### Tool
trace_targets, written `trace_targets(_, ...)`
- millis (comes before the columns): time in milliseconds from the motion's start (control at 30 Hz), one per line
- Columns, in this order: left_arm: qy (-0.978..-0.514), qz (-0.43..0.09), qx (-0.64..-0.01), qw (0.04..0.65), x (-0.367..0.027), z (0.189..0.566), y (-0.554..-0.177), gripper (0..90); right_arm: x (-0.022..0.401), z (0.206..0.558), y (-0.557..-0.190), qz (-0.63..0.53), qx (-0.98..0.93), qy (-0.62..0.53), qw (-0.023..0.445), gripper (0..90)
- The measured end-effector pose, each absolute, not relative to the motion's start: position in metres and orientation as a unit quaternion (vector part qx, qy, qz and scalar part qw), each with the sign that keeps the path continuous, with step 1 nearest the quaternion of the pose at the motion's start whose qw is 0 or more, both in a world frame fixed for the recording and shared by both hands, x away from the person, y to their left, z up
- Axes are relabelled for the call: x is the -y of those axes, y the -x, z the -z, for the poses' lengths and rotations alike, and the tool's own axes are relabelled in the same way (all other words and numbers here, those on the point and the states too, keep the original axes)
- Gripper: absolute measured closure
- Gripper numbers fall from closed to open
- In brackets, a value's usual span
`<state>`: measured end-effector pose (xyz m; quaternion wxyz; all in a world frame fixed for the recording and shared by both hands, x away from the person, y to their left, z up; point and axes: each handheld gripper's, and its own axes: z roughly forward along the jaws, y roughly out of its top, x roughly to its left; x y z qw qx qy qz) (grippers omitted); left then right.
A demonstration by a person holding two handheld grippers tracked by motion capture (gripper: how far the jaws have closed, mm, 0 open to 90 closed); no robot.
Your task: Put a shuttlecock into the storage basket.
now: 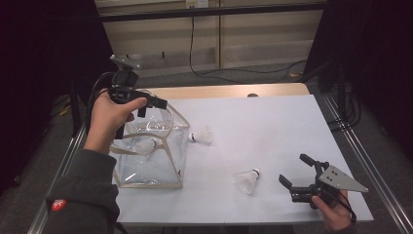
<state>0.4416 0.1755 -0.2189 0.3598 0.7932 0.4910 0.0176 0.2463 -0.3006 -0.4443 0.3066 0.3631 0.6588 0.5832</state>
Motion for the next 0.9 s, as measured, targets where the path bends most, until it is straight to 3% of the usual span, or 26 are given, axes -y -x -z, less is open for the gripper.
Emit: trace_targets(900, -0.823, 0.004, -0.434, 0.366, -0.133, 0.216, -0.427, 23.5, 0.301, 0.444, -0.246, -0.584, -0.659, -0.362, 0.307, 0.3)
